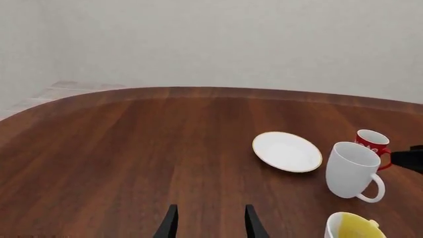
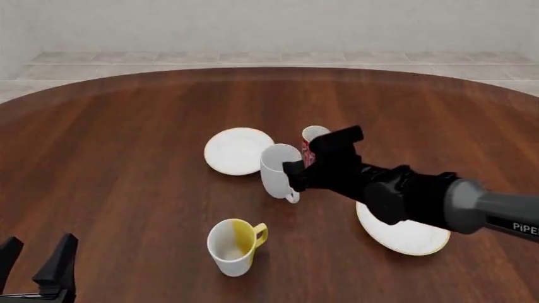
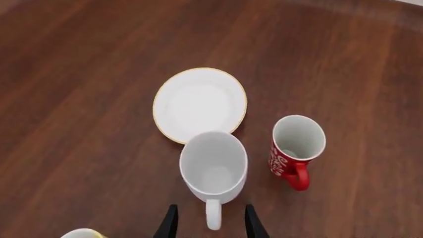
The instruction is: Put the white mug on the left plate.
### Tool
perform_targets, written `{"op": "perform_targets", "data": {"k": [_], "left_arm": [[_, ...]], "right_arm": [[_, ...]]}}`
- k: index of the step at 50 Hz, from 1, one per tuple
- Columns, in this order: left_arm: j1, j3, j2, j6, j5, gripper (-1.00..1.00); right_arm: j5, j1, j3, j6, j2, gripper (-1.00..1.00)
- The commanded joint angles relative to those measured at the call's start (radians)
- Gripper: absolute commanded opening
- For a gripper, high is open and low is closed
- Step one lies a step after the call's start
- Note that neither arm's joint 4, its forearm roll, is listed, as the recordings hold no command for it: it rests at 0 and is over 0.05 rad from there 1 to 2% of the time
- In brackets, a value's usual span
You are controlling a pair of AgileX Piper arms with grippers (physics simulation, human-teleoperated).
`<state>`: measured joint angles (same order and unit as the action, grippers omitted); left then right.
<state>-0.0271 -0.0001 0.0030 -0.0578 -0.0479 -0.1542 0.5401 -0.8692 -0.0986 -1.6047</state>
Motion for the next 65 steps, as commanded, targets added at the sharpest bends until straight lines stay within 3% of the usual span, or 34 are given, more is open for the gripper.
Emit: {"op": "perform_targets", "data": {"k": [1,26,65], "left_arm": [[0.000,0.000,0.000,-0.005,-0.001,1.00],[0.000,0.000,0.002,-0.008,-0.003,1.00],[0.009,0.000,0.001,-0.003,-0.002,1.00]], "right_arm": [[-0.023,-0.012,0.010,0.008,-0.037,1.00],[-0.074,-0.012,0.013,0.010,-0.122,1.00],[-0.125,0.013,-0.004,-0.031,-0.244,1.00]]}}
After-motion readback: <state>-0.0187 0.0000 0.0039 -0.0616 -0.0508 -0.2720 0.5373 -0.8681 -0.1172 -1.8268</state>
